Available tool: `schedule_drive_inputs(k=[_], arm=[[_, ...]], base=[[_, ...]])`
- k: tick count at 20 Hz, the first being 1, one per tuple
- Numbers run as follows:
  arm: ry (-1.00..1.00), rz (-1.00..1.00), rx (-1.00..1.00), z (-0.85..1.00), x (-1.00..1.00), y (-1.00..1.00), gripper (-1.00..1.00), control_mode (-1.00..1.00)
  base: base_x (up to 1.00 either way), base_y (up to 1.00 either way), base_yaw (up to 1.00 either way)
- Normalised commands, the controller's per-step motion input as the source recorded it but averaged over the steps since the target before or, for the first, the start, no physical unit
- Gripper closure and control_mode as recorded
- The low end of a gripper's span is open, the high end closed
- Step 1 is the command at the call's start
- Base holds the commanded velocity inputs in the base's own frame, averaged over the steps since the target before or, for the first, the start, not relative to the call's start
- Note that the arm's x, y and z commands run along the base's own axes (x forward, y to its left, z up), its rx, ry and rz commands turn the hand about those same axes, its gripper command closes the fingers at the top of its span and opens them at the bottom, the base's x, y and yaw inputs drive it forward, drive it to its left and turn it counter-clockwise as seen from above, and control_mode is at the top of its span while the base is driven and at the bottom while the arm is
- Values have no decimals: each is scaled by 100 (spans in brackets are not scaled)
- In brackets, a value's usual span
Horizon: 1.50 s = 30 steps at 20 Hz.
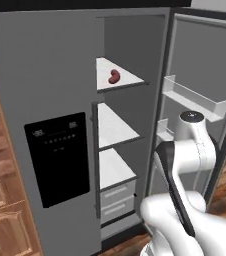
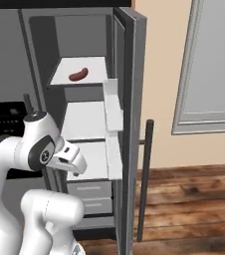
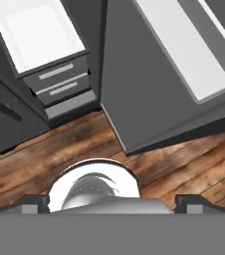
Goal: Retrieve the sausage and cheese from the fridge and place them on the cutting board on the counter.
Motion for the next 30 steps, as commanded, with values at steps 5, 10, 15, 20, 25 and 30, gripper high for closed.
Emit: schedule_drive_inputs(k=[5,10,15,20,25,30], arm=[[0,0,0,0,0,0,-100,100],[0,0,0,0,0,0,-100,100],[0,0,0,0,0,0,-100,100],[0,0,0,0,0,0,-100,100],[0,0,0,0,0,0,-100,100],[0,0,0,0,0,0,-100,100]], base=[[11,0,22],[21,-5,33],[49,-10,34],[51,-41,29],[35,-53,18],[15,-14,2]])
